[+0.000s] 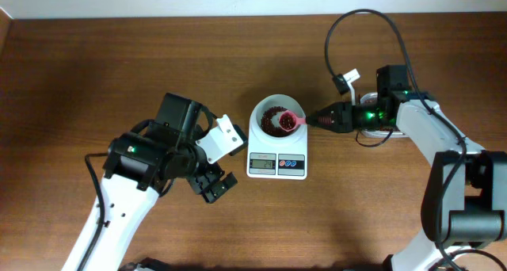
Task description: Scoop and weigh 50g on scale
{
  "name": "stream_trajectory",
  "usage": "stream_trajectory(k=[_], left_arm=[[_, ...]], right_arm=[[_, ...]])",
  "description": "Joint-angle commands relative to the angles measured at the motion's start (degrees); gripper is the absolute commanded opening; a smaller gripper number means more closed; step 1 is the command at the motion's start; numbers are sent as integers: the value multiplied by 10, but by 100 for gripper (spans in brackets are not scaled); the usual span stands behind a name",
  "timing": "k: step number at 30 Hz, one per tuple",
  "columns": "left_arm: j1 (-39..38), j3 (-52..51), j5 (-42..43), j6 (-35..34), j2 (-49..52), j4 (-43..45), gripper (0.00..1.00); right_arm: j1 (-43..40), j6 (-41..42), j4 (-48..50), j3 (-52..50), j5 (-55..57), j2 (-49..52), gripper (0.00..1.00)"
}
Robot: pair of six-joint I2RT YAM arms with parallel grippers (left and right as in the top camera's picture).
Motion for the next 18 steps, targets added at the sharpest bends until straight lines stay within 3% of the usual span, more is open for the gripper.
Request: stream_trajectory(k=[1, 6, 8, 12, 18], left_arm=[[2, -2, 6, 9, -4, 1, 99], [2, -2, 6, 9, -4, 1, 99], [2, -2, 6, 9, -4, 1, 99], [2, -2, 6, 9, -4, 1, 99], [2, -2, 6, 9, -4, 1, 99]], right_arm=[[19, -8, 45, 0, 35, 5, 4], [46, -9, 160, 0, 161, 5, 4], [52, -70, 185, 0, 185, 5, 4], [51, -202, 203, 0, 184, 5, 4], [51, -208, 205, 0, 103, 5, 4]])
